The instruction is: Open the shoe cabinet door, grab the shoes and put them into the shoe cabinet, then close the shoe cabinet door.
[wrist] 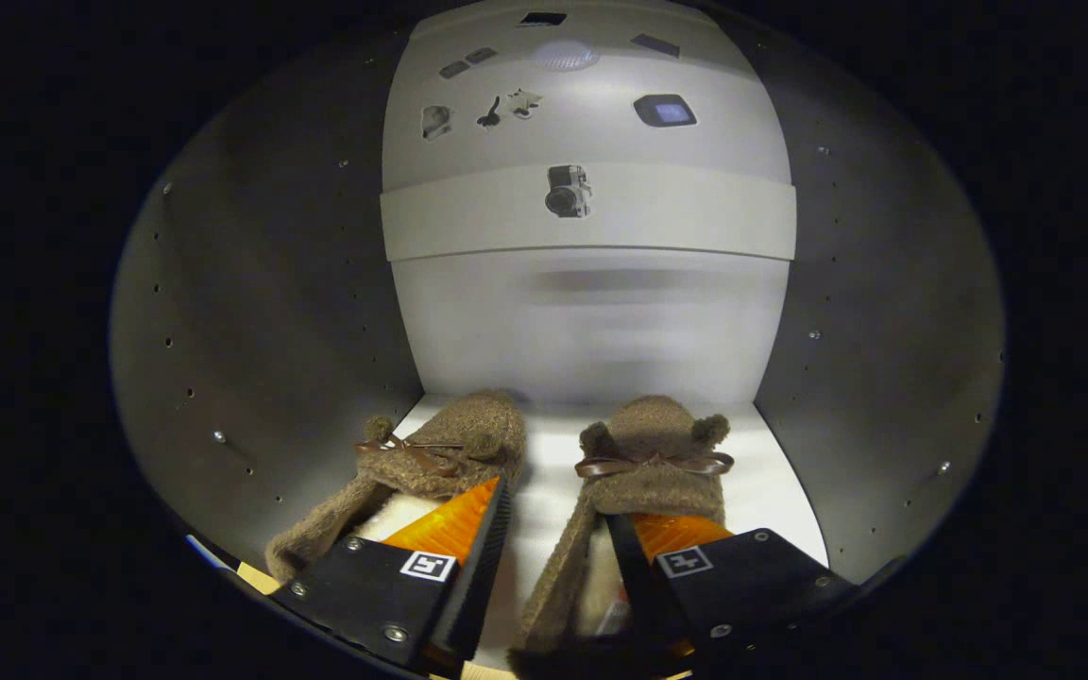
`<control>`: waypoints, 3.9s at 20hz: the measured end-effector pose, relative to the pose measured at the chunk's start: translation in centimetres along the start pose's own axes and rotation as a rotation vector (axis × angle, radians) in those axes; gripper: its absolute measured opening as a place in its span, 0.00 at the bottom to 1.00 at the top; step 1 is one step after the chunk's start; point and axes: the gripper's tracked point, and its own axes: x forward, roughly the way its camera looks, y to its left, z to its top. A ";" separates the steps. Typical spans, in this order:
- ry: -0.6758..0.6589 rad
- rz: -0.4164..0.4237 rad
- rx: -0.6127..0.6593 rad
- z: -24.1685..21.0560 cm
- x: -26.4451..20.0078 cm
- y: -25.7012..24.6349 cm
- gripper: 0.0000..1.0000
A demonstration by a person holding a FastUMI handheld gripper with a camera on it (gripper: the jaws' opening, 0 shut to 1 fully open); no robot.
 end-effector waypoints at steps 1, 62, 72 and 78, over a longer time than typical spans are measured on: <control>-0.002 -0.008 0.006 0.1 -0.7 0.1 0.65; -0.350 -0.090 0.073 -8.7 -51.5 -20.0 0.91; -0.337 -0.078 0.026 -8.2 -50.6 -19.1 0.90; -0.329 -0.056 0.012 -8.1 -50.4 -16.9 0.89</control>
